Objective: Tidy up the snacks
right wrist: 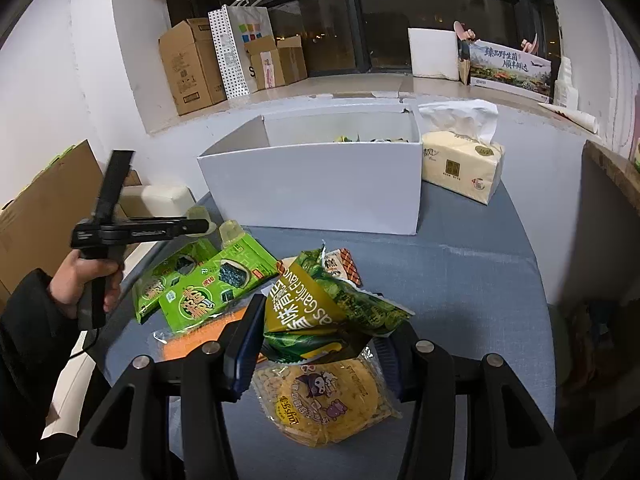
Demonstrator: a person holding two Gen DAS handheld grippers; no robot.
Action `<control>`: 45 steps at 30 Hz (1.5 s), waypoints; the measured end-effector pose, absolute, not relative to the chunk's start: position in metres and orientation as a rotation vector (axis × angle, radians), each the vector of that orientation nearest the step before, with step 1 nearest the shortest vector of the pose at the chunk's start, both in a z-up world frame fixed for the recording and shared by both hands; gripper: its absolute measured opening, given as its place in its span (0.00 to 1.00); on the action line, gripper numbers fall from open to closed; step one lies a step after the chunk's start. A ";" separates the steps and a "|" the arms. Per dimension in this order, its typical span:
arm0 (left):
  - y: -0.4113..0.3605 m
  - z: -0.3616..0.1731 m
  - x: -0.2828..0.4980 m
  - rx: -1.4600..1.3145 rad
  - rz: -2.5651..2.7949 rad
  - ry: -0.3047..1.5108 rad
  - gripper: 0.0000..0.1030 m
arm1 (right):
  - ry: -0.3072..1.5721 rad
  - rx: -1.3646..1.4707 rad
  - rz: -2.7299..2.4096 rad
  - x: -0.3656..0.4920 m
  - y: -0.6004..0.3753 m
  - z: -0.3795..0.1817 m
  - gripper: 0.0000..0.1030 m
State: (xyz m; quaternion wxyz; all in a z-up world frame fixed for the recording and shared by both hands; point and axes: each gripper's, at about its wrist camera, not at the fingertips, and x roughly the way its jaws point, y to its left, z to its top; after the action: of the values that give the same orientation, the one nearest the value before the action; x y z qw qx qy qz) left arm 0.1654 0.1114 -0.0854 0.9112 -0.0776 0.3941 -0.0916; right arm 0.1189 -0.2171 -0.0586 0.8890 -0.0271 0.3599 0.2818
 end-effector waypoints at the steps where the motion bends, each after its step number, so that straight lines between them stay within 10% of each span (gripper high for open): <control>1: 0.110 -0.077 0.159 -0.159 -0.191 0.792 0.45 | 0.748 -0.053 0.591 0.119 -0.216 -0.058 0.54; 17: 0.079 0.038 0.175 -0.140 -0.242 0.600 0.45 | 0.685 -0.002 0.637 0.168 -0.182 0.004 0.54; 34: 0.057 0.011 0.284 -0.110 -0.179 0.724 0.46 | 0.823 0.032 0.557 0.325 -0.144 -0.007 0.55; 38: 0.060 0.002 0.284 -0.118 -0.130 0.732 1.00 | 0.800 0.093 0.543 0.330 -0.155 -0.014 1.00; 45: 0.058 0.003 0.265 -0.130 -0.138 0.709 1.00 | 0.791 0.106 0.537 0.319 -0.172 -0.011 1.00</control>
State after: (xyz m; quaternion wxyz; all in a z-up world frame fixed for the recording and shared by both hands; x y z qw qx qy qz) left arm 0.2655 0.0580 0.0027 0.9334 -0.0633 0.3466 -0.0676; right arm 0.3189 -0.1716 -0.0107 0.8865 0.0509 0.3805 0.2583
